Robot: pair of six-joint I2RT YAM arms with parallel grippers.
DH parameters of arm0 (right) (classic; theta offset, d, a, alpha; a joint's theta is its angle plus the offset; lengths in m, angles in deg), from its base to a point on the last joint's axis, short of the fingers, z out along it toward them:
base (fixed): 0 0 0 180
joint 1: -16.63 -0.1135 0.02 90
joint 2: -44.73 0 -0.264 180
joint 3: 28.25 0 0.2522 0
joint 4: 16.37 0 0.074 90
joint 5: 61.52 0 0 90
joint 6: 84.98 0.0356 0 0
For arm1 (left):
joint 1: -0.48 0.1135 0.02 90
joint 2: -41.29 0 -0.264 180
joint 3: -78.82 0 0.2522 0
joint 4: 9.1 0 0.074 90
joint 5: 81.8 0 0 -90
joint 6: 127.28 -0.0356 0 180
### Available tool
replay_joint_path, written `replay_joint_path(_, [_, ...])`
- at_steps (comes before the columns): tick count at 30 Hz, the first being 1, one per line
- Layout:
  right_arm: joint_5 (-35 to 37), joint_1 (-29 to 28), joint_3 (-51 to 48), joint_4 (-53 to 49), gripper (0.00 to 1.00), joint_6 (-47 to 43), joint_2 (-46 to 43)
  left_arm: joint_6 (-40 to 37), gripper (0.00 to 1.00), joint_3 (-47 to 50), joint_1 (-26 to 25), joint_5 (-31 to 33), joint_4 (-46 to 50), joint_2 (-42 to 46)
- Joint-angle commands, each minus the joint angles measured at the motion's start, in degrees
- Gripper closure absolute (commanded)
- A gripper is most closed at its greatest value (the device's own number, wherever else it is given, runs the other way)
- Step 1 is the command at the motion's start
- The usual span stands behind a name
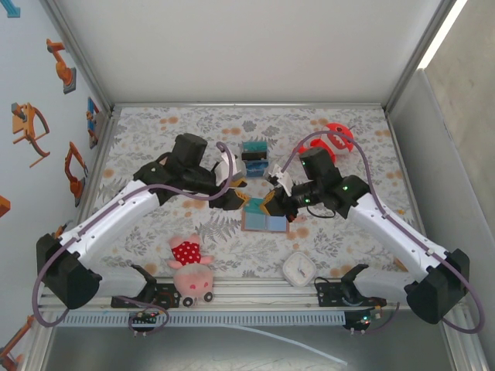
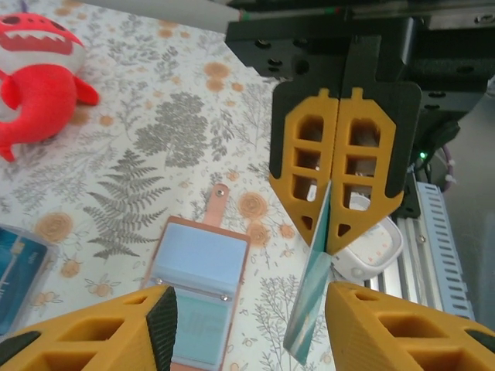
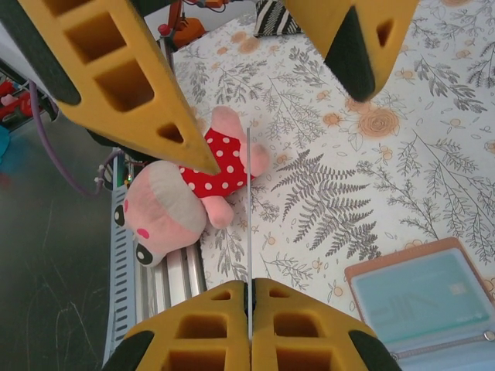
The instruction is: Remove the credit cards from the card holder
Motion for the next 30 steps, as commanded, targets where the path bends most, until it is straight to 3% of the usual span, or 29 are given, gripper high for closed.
replay_joint_path(1, [-0.8, -0.4, 1.8, -0.9, 1.00, -1.6, 0.2, -4.2, 0.46, -2.4, -0.9, -3.6, 3.5, -1.3])
replay_joint_path(8, [-1.3, -0.4, 1.9, -0.7, 1.00, -1.6, 0.8, -6.1, 0.57, -4.0, -2.5, -3.8, 5.6, -4.0])
replay_joint_path(15, [-0.4, -0.4, 1.5, -0.4, 1.00, -1.5, 0.9, -7.3, 0.99, -5.0, -3.2, -3.9, 6.7, -6.0])
replay_joint_path(18, [0.8, -0.4, 0.6, 0.3, 1.00, -1.1, 0.2, -7.1, 1.00, -4.9, -2.9, -3.6, 6.1, -6.3])
replay_joint_path(19, [1.8, -0.4, 0.2, 0.9, 0.97, -0.6, -0.1, -7.1, 1.00, -4.7, -2.6, -3.4, 5.7, -6.3])
replay_joint_path(22, [6.8, -0.4, -1.1, 2.4, 0.71, 1.1, -1.9, -6.6, 1.00, -3.3, -1.0, -3.3, 3.2, -5.7])
replay_joint_path(24, [10.9, -0.4, -1.9, 3.2, 0.66, 2.6, -3.2, -6.8, 1.00, -2.5, 0.1, -2.7, 1.6, -5.6])
replay_joint_path(25, [13.6, -0.3, -2.3, 3.8, 0.46, 3.5, -3.8, -7.2, 1.00, -2.3, 0.7, -2.0, 1.3, -5.8])
replay_joint_path(26, [16.0, -0.3, -2.6, 4.2, 0.37, 4.4, -4.6, -7.5, 1.00, -2.4, 1.3, -1.4, 1.1, -6.1])
replay_joint_path(30, [26.3, 0.0, -3.2, 5.3, 0.30, 8.5, -7.4, -9.6, 1.00, -4.0, 4.7, -0.6, 0.6, -9.0])
